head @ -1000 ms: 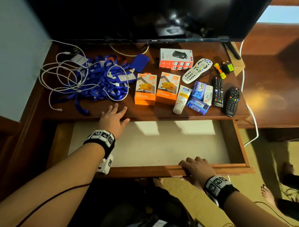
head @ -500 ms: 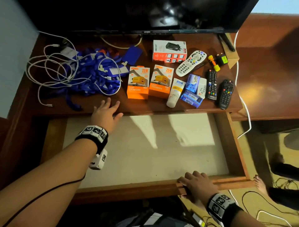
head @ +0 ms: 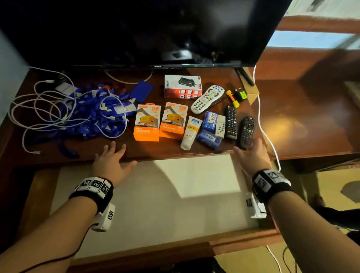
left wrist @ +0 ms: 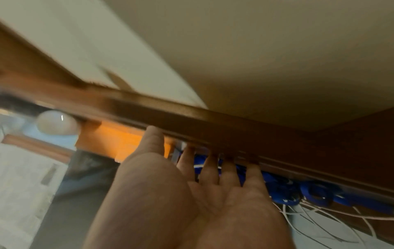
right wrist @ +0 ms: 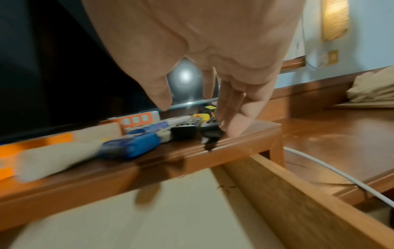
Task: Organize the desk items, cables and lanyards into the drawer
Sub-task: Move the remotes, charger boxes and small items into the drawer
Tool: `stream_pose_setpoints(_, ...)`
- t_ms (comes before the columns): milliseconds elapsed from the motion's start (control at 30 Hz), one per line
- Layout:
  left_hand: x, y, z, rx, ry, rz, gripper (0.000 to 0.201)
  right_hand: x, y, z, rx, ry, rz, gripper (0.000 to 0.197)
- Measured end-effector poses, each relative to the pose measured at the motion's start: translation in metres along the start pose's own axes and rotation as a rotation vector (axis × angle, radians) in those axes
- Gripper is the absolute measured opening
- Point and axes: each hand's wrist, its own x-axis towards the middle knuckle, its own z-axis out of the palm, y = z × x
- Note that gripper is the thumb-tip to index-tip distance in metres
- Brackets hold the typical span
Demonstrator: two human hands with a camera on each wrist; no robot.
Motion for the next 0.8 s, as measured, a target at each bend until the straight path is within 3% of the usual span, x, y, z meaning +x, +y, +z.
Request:
stream_pose_setpoints(100,-0.008,0.024,-0.016,-0.129,0.016,-0.117,0.069,0.049,-0.005,-0.01,-0.032,-0.036,0.139,0.074)
stream_pose_setpoints(167,-0.016,0.049,-0.02,-0.24,0.127,-0.154,0.06,0.067,-0.004,-0.009,-0.084,-0.084,0.192,0.082)
stream_pose_setpoints(267,-0.033,0.107,-0.021,-0.361,0.277,-0.062,0.036,0.084,0.0,-0.008,-0.105,-0.133,0.219,0.087)
stream_pose_setpoints(367,-0.037,0.182,-0.023,-0.434,0.262,0.12,0.022,0.095,0.007,-0.009,-0.139,-0.184,0.226,0.074)
stream_pose_setpoints(500,-0.015,0.282,-0.027,-0.303,0.142,0.317,0.034,0.088,0.019,-0.022,-0.163,-0.257,0.158,0.048)
stream_pose_setpoints(633,0.025,0.359,-0.02,-0.086,0.065,0.321,0.059,0.055,0.045,-0.038,-0.065,-0.34,0.084,0.029)
stream_pose_setpoints(800,0.066,0.411,0.006,0.122,0.024,0.256,0.073,0.001,0.084,-0.046,-0.084,-0.374,0.033,0.045)
